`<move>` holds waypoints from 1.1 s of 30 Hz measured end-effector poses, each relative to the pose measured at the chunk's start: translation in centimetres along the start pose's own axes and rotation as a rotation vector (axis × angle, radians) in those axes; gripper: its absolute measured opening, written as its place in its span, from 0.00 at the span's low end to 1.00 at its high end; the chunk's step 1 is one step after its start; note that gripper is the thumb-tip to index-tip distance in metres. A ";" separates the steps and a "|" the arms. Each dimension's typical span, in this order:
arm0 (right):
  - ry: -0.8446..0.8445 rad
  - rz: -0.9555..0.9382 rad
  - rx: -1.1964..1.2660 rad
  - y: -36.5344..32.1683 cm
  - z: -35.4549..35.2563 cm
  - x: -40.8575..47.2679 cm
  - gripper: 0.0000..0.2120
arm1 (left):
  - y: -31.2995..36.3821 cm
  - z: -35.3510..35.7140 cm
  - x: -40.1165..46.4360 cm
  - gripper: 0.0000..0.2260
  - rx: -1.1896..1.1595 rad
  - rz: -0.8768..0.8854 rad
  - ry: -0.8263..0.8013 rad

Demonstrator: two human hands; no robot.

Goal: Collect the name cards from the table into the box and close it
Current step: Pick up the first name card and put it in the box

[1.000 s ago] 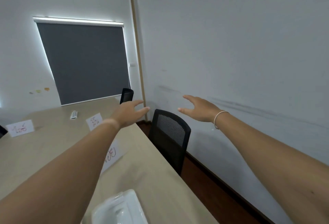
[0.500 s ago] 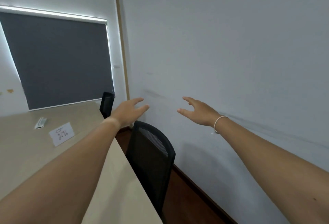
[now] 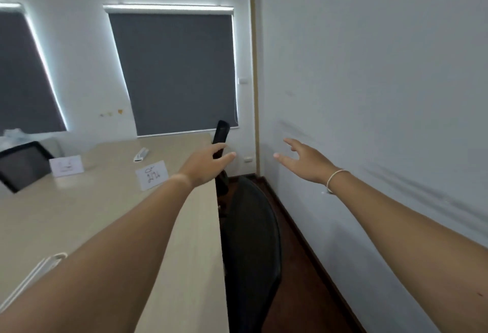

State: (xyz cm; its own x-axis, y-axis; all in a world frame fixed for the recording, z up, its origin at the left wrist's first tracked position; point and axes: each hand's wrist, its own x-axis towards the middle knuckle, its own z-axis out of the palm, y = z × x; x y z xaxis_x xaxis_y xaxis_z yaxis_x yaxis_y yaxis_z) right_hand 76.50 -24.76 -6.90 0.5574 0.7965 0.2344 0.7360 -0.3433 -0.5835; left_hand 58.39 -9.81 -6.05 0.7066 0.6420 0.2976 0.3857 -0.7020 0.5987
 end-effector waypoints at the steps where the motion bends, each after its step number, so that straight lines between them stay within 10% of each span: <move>1: -0.027 -0.026 0.004 0.8 0.1 1.1 0.32 | 0.0 0.6 0.5 0.24 0.004 -0.033 0.020; 33: -0.393 -0.259 0.112 11.6 11.6 33.0 0.33 | -12.5 10.8 22.9 0.23 -0.017 -0.492 0.246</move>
State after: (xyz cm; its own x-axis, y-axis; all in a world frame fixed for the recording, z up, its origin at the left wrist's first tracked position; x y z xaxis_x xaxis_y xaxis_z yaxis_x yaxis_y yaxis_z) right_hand 98.94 3.27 -14.93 0.1586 0.9837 0.0843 0.7732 -0.0707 -0.6302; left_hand 76.16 10.31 -14.71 0.2846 0.9479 0.1431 0.6243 -0.2966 0.7227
